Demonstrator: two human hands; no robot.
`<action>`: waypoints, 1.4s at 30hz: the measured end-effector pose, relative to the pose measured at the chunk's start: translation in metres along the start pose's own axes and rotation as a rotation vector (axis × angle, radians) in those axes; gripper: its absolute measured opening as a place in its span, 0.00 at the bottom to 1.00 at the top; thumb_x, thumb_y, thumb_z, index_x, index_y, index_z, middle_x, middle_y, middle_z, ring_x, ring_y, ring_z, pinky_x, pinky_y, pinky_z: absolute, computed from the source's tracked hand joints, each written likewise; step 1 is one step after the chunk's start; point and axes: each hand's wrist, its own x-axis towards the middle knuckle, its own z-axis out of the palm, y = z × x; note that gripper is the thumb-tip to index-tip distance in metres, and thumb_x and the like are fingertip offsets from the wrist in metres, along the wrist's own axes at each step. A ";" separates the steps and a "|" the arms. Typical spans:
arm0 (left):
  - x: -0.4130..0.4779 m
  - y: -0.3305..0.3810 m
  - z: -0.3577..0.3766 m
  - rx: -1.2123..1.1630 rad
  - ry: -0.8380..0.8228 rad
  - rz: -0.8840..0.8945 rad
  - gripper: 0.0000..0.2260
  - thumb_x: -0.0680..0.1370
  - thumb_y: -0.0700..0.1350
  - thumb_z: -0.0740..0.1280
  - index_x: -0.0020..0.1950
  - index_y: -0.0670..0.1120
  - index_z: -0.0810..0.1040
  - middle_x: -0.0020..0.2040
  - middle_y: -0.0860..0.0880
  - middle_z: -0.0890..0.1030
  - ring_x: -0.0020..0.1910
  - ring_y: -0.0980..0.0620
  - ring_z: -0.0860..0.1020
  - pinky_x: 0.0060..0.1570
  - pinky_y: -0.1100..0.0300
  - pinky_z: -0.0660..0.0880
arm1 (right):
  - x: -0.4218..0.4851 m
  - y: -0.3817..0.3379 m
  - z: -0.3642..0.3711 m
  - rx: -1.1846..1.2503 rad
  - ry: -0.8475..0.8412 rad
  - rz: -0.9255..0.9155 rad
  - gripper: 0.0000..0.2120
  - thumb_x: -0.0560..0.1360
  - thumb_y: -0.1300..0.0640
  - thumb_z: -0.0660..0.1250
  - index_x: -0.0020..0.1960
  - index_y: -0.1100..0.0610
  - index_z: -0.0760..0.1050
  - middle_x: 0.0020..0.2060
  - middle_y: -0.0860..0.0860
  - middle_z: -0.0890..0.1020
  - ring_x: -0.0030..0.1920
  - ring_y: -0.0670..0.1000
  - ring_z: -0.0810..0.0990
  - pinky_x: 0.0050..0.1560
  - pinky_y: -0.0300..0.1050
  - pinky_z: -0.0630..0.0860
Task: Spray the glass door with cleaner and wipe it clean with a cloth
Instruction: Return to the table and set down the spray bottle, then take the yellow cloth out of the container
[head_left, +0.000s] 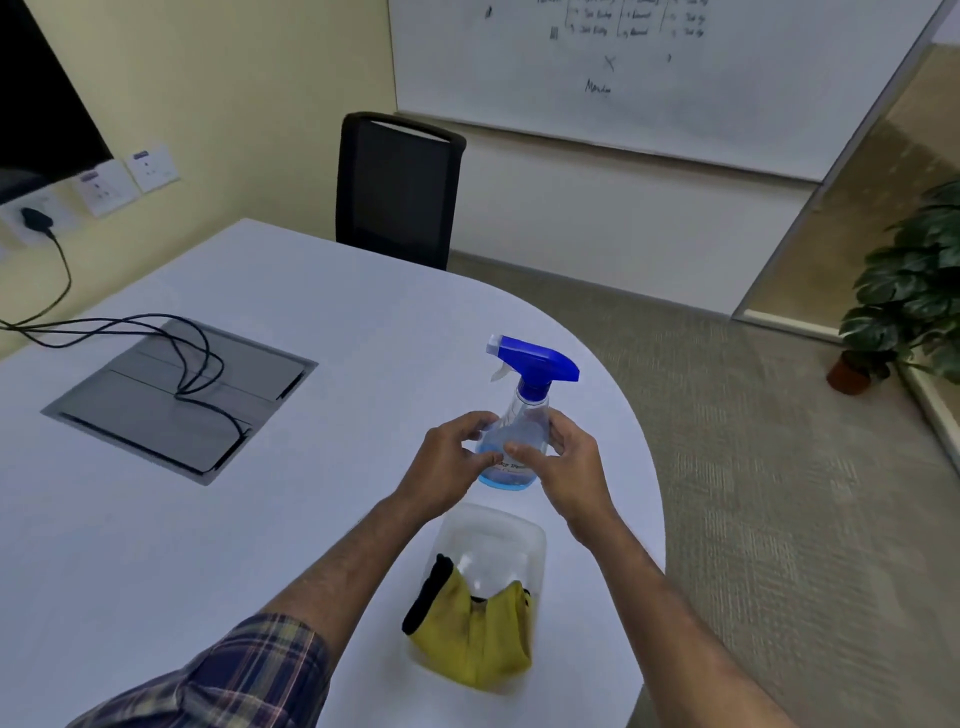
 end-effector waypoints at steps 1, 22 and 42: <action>0.006 -0.010 0.003 0.002 -0.012 -0.016 0.19 0.78 0.47 0.75 0.68 0.50 0.78 0.66 0.50 0.82 0.63 0.50 0.81 0.65 0.50 0.80 | 0.005 0.009 0.003 -0.002 -0.004 0.014 0.25 0.74 0.56 0.78 0.68 0.49 0.75 0.64 0.46 0.82 0.61 0.47 0.80 0.50 0.29 0.73; 0.028 -0.094 0.048 -0.029 -0.066 -0.140 0.18 0.80 0.46 0.73 0.70 0.47 0.78 0.67 0.48 0.83 0.65 0.48 0.81 0.67 0.48 0.80 | 0.030 0.095 0.020 -0.104 -0.032 0.136 0.22 0.74 0.61 0.77 0.63 0.48 0.76 0.58 0.48 0.85 0.56 0.40 0.83 0.55 0.33 0.80; -0.131 -0.101 0.046 0.262 0.066 0.030 0.19 0.85 0.40 0.64 0.76 0.43 0.74 0.79 0.50 0.69 0.82 0.50 0.60 0.80 0.53 0.59 | -0.082 0.088 0.045 -1.290 -0.622 0.051 0.25 0.80 0.48 0.66 0.72 0.58 0.67 0.65 0.58 0.78 0.65 0.61 0.76 0.67 0.54 0.69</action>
